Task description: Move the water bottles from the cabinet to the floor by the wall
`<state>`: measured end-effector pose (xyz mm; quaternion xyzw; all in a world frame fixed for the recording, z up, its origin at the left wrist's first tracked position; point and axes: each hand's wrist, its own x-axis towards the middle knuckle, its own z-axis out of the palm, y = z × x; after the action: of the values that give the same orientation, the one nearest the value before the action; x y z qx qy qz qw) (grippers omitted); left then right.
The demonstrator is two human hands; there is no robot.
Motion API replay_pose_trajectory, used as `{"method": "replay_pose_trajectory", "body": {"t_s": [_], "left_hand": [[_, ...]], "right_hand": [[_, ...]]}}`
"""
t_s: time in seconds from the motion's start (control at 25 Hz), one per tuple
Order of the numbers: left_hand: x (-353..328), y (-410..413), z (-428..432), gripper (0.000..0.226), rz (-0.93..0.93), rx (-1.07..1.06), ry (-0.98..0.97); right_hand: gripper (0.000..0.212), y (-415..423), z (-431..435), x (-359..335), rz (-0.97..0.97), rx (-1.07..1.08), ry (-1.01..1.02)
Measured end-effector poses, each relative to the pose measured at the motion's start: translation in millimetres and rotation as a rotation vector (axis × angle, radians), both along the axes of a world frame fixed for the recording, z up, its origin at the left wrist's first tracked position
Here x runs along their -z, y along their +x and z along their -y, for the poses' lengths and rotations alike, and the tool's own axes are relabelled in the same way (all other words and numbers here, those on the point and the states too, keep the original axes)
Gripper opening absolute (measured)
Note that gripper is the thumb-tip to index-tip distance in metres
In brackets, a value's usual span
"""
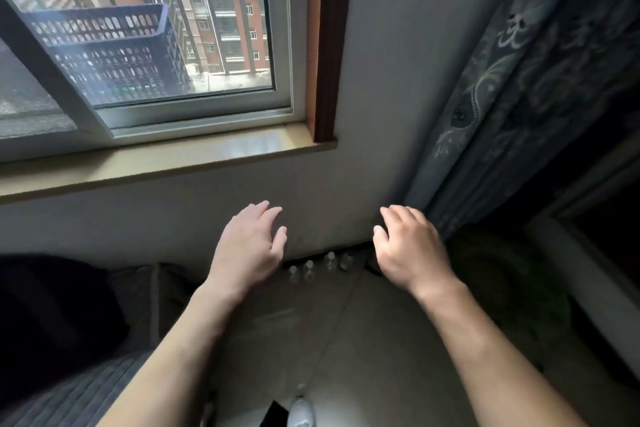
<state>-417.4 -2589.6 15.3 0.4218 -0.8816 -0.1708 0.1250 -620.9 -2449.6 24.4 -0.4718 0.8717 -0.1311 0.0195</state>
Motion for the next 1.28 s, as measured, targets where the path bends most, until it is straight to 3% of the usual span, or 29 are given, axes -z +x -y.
{"method": "replay_pose_trajectory", "body": {"t_s": [0.36, 0.88, 1.28], "left_hand": [[-13.4, -76.1, -87.8, 0.051, 0.031, 0.165, -0.074], [-15.3, -204.0, -322.8, 0.036, 0.047, 0.43, -0.106], [-20.3, -297.7, -427.3, 0.054, 0.019, 0.681, -0.126]], "right_hand": [[0.041, -41.7, -121.6, -9.1, -0.007, 0.129, 0.023], [0.043, -121.7, -385.1, -14.2, 0.04, 0.287, 0.04], [0.043, -162.8, -528.6, -26.5, -0.007, 0.5, 0.066]]}}
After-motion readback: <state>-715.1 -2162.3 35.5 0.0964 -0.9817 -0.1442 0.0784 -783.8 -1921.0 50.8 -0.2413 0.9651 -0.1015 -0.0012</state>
